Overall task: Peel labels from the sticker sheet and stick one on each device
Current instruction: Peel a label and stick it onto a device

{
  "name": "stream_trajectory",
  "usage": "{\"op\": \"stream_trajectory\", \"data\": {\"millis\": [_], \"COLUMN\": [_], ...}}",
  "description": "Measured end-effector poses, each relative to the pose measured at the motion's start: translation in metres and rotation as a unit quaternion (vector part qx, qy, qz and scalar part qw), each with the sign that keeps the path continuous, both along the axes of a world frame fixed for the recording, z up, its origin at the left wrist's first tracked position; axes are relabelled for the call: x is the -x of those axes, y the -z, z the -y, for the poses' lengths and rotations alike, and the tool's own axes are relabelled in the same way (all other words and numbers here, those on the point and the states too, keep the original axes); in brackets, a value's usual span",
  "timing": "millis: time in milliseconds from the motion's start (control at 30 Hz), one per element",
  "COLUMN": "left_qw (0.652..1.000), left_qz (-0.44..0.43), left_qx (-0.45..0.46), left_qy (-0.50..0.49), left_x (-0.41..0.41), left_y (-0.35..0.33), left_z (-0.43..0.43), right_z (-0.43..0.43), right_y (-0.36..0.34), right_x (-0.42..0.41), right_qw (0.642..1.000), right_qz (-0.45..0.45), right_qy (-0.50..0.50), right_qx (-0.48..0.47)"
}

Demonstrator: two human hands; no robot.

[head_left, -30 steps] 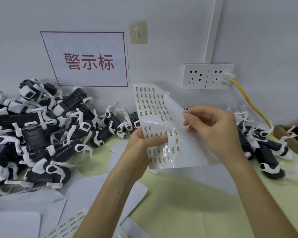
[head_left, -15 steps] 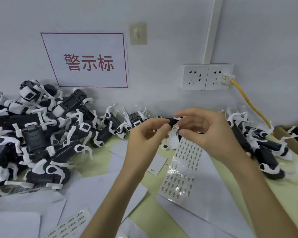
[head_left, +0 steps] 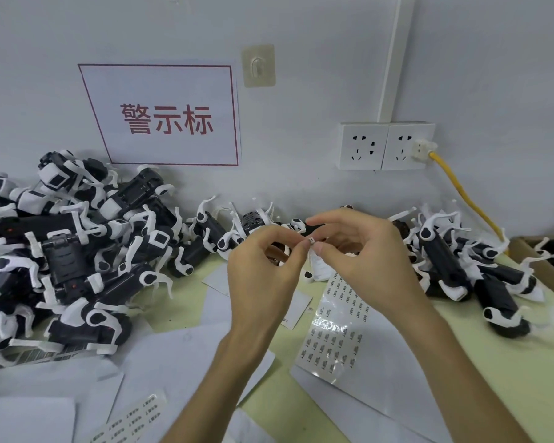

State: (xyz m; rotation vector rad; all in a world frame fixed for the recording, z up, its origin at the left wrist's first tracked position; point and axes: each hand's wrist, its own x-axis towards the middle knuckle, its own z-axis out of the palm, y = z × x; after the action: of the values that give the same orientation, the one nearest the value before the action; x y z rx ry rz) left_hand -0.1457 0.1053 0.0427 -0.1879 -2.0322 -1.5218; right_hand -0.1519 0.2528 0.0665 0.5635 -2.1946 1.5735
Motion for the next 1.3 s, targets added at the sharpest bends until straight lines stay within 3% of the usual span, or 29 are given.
{"op": "stream_trajectory", "data": {"millis": [333,533,800,933,1167,1300], "left_qw": [0.964,0.954,0.952,0.963,0.977,0.976], "left_qz": [0.085,0.124,0.134,0.146,0.174,0.208], "left_qx": [-0.203,-0.202,-0.187,-0.16,-0.126,-0.064], "left_qy": [0.149,0.183,0.201,0.158,-0.006,-0.032], "left_x": [0.002,0.003,0.007,0.015,0.037,0.049], "left_y": [-0.004,0.001,0.006,0.016,0.049,0.064], "left_z": [0.006,0.005,0.008,0.011,0.038,0.053], "right_z": [0.01,0.01,0.007,0.009,-0.002,-0.007], "right_y": [0.011,0.011,0.013,0.017,0.011,0.008], "right_x": [0.007,0.007,0.009,0.01,0.015,0.015], "right_qw": [0.992,0.982,0.988,0.993,0.979,0.972], "right_qz": [0.044,0.044,0.038,0.027,0.045,0.057], "right_qy": [0.004,-0.017,0.004,0.036,0.075,0.077], "right_qx": [0.121,0.182,0.153,0.108,0.184,0.213]}}
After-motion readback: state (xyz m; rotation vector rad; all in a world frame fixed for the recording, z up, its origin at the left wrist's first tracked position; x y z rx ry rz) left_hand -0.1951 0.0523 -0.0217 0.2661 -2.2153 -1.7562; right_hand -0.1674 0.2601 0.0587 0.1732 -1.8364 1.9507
